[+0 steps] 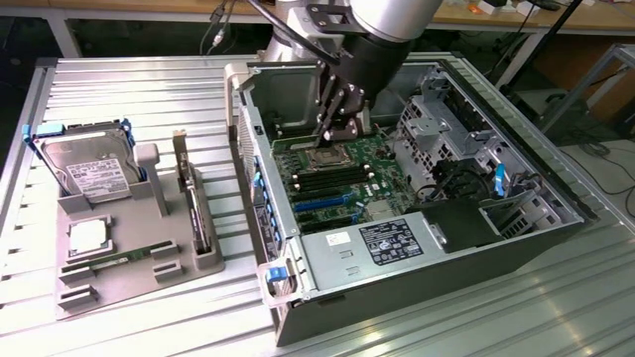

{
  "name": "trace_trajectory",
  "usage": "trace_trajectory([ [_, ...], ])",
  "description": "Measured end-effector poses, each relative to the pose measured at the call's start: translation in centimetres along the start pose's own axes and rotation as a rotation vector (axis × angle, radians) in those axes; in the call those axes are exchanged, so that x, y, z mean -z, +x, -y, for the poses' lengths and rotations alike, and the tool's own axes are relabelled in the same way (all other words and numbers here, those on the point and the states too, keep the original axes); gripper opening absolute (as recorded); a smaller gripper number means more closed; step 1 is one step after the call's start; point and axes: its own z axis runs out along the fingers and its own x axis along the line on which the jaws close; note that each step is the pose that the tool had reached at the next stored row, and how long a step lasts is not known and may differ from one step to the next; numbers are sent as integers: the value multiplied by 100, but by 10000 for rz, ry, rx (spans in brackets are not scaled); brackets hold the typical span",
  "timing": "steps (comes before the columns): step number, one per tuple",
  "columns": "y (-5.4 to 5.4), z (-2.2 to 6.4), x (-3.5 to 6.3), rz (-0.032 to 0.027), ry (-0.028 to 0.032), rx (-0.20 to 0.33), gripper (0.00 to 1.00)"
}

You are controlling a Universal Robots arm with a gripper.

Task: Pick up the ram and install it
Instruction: 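Pick up the ram and move it above insertion slot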

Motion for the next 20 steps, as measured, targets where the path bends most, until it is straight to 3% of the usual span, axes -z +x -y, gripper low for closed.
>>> trace_trajectory([
  [3,2,244,-66,1,1,-1,15],
  [9,-20,563,-122,0,6,0,15],
  [12,-53,635,-128,1,24,2,15],
  [15,-136,839,-147,0,28,3,15],
  [16,-162,877,-158,0,29,3,15],
  [20,-184,890,-176,8,48,-70,15],
])
